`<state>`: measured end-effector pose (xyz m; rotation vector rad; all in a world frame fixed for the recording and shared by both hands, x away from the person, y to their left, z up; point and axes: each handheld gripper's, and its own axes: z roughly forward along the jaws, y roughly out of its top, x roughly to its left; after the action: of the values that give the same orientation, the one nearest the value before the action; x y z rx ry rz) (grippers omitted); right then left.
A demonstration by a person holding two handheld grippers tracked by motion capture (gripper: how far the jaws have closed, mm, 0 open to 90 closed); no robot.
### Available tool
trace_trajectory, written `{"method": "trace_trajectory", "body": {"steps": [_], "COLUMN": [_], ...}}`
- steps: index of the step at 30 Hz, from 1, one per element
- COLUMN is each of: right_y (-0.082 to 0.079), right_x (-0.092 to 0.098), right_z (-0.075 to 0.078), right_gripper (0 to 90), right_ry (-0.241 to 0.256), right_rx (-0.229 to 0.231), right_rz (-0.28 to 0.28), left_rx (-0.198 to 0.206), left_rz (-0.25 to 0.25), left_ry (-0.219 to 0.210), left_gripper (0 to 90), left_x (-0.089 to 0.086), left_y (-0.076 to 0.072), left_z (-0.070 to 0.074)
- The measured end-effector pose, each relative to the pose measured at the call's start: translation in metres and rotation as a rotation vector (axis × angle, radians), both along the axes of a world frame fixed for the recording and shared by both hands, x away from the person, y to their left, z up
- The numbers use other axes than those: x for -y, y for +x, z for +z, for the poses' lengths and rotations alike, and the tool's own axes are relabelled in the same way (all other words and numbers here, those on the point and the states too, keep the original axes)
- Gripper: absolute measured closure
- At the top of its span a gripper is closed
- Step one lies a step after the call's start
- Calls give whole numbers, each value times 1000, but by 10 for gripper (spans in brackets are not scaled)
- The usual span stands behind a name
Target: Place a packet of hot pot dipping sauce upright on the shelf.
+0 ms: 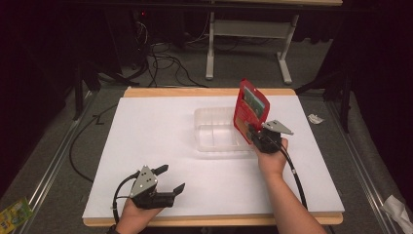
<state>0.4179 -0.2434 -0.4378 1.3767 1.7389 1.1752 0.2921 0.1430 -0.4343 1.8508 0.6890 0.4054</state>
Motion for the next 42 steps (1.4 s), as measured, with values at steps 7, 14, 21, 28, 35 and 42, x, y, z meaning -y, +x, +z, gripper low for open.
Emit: {"method": "trace_trajectory", "body": {"steps": [7,14,21,28,35,42], "right_y": [-2,-4,-9,-24,-61,-113], "right_x": [0,3,7,14,31,53], "right_z": [7,19,28,36,45,30], "right_gripper": [706,606,340,243,212,210], "right_ry": [-1,18,22,13,21,25], "right_rx": [11,24,28,11,17,37], "right_rz": [22,48,71,108,139,132], "left_rx": [1,1,0,-2,-2,-4], "left_rz": [2,3,3,1,4,9], "left_ry": [-3,-2,3,5,10,15], "left_gripper": [182,182,182,182,182,182], "left_x": [0,0,0,1,2,2], "left_y": [0,1,1,1,1,2], "left_z": [0,0,-1,-1,-2,-3]}}
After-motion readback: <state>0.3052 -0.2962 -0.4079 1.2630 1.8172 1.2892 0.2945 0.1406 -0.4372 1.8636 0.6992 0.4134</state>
